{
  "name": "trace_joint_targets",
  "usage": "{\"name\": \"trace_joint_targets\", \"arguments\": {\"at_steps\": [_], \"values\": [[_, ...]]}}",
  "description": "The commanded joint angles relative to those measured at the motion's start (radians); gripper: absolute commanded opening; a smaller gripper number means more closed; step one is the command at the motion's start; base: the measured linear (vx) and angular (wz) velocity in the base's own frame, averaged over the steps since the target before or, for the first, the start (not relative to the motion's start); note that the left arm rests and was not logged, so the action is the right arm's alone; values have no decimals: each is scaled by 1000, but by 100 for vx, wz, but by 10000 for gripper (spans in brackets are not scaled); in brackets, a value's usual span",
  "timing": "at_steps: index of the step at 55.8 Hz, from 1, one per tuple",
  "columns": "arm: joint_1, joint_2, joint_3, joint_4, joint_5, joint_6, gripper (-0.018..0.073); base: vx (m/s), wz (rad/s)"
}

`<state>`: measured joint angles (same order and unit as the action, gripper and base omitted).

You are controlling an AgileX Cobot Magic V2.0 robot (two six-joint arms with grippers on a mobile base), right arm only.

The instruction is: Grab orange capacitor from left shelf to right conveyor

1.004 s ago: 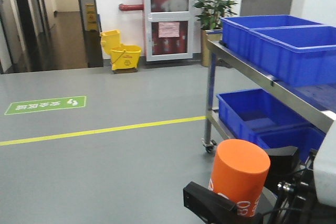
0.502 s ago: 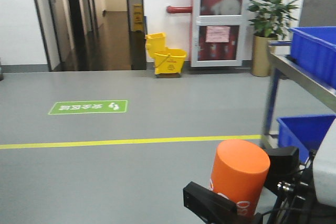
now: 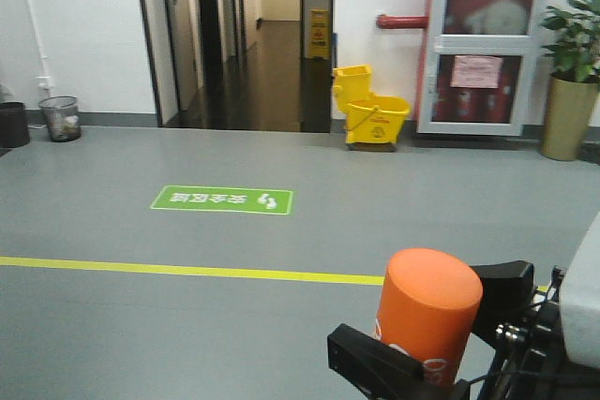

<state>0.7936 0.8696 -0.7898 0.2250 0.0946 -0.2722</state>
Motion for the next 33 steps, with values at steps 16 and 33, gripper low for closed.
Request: {"name": "trace_joint_targets", "arguments": {"at_steps": [16, 33], "values": [[0, -6, -32, 1, -86, -11, -8, 33, 45], [0, -6, -32, 1, -85, -11, -8, 24, 66]]}}
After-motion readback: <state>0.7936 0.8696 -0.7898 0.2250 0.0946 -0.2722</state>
